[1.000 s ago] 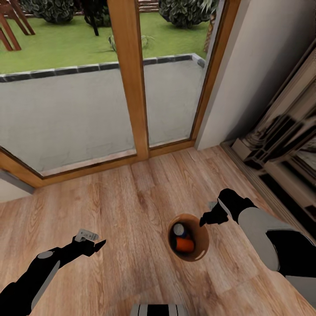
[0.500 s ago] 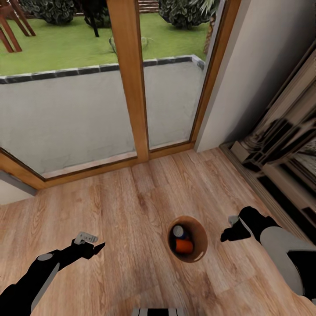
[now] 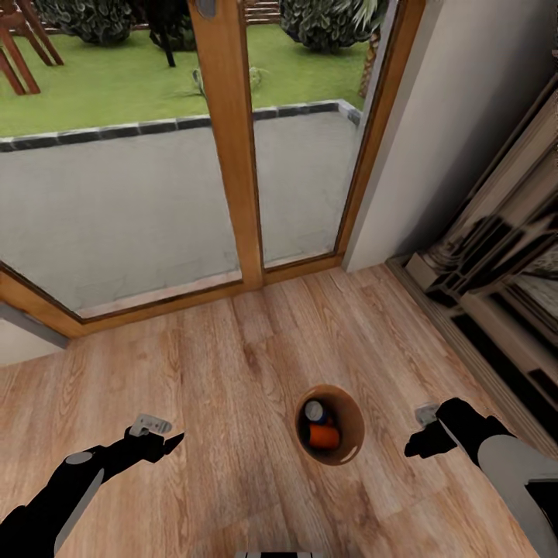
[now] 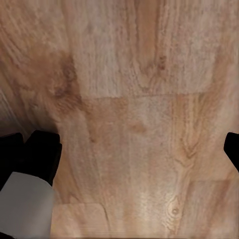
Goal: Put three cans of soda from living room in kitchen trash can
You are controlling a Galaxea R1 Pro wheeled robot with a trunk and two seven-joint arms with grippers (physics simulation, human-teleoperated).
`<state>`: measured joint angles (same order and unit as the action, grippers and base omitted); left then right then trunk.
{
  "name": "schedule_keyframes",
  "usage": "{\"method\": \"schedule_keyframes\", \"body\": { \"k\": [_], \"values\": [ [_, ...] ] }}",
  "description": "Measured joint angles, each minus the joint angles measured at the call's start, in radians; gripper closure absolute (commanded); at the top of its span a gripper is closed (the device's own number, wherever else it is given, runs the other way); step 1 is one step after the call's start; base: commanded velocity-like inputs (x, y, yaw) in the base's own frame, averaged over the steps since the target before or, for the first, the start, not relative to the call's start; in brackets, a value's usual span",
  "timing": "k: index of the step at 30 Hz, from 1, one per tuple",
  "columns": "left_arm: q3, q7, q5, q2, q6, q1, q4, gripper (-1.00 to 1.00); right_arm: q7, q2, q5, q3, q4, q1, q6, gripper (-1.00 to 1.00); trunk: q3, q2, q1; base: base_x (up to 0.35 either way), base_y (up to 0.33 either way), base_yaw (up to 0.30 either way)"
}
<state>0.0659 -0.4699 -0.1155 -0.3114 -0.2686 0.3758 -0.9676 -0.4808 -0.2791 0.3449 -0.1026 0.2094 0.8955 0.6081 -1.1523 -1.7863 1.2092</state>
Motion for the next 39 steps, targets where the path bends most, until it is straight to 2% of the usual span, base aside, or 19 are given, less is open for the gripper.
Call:
{"method": "schedule_keyframes", "body": {
  "k": [5,7,8,10,11,18,20,21,24,27,30,36,39],
  "values": [
    [0.0,0.015,0.0,0.0,0.007,0.0,0.064,-1.0,0.0,-0.007,-0.002,0.001,-0.007,-0.056,-0.077,-1.0,0.016,0.035,-0.019,0.0,0.0,0.0],
    [0.0,0.02,0.0,0.0,0.044,0.0,0.139,-1.0,0.001,-0.008,-0.006,0.001,-0.013,-0.081,-0.118,-1.0,0.022,0.049,-0.027,0.0,0.0,0.0],
    [0.0,0.02,-0.001,0.0,0.045,0.0,0.141,-1.0,0.001,-0.008,-0.006,0.002,-0.013,-0.081,-0.119,-1.0,0.025,0.056,-0.031,0.0,0.0,0.0],
    [-0.002,0.025,-0.001,0.0,0.069,0.0,0.201,-1.0,0.003,-0.008,-0.009,0.003,-0.015,-0.104,-0.144,-1.0,0.031,0.07,-0.038,0.0,0.0,0.0],
    [-0.005,0.029,-0.001,0.0,0.087,0.0,0.254,-1.0,0.005,-0.007,-0.012,0.006,-0.018,-0.129,-0.176,-1.0,0.034,0.077,-0.042,0.0,0.0,0.0],
    [-0.008,0.067,-0.001,0.0,0.177,0.0,0.391,-1.0,0.012,-0.001,-0.017,0.012,-0.063,-0.186,-0.274,-1.0,0.056,0.126,-0.069,0.0,0.0,0.0],
    [-0.009,0.097,-0.002,0.0,0.233,0.0,0.481,-1.0,0.016,0.002,-0.029,0.013,-0.115,-0.201,-0.327,-1.0,0.063,0.14,-0.077,0.0,0.0,0.0],
    [-0.009,0.117,-0.001,0.0,0.277,-0.001,0.547,-1.0,0.02,0.002,-0.05,0.013,-0.155,-0.208,-0.369,-1.0,0.066,0.147,-0.08,0.0,0.0,0.0],
    [-0.009,0.15,-0.003,0.0,0.353,0.0,0.652,-1.0,0.036,0.004,-0.096,0.014,-0.203,-0.219,-0.44,-1.0,0.075,0.168,-0.092,0.0,0.0,0.0],
    [-0.01,0.209,-0.008,0.0,0.485,-0.001,0.793,-1.0,0.098,0.019,-0.148,0.011,-0.24,-0.303,-0.513,-1.0,0.084,0.189,-0.104,0.0,0.0,0.0],
    [-0.009,0.239,-0.009,0.0,0.539,-0.008,0.847,-1.0,0.116,0.034,-0.163,0.013,-0.248,-0.367,-0.552,-1.0,0.094,0.21,-0.115,0.0,0.0,0.0],
    [-0.008,0.28,-0.01,0.0,0.56,-0.068,0.909,-1.0,0.127,0.042,-0.171,0.013,-0.252,-0.448,-0.595,-1.0,0.113,0.252,-0.138,0.0,0.0,0.0],
    [-0.009,0.288,-0.011,0.0,0.564,-0.099,0.916,-1.0,0.162,0.043,-0.173,0.014,-0.252,-0.487,-0.614,-1.0,0.122,0.273,-0.15,0.0,0.0,0.0]
  ]
}}
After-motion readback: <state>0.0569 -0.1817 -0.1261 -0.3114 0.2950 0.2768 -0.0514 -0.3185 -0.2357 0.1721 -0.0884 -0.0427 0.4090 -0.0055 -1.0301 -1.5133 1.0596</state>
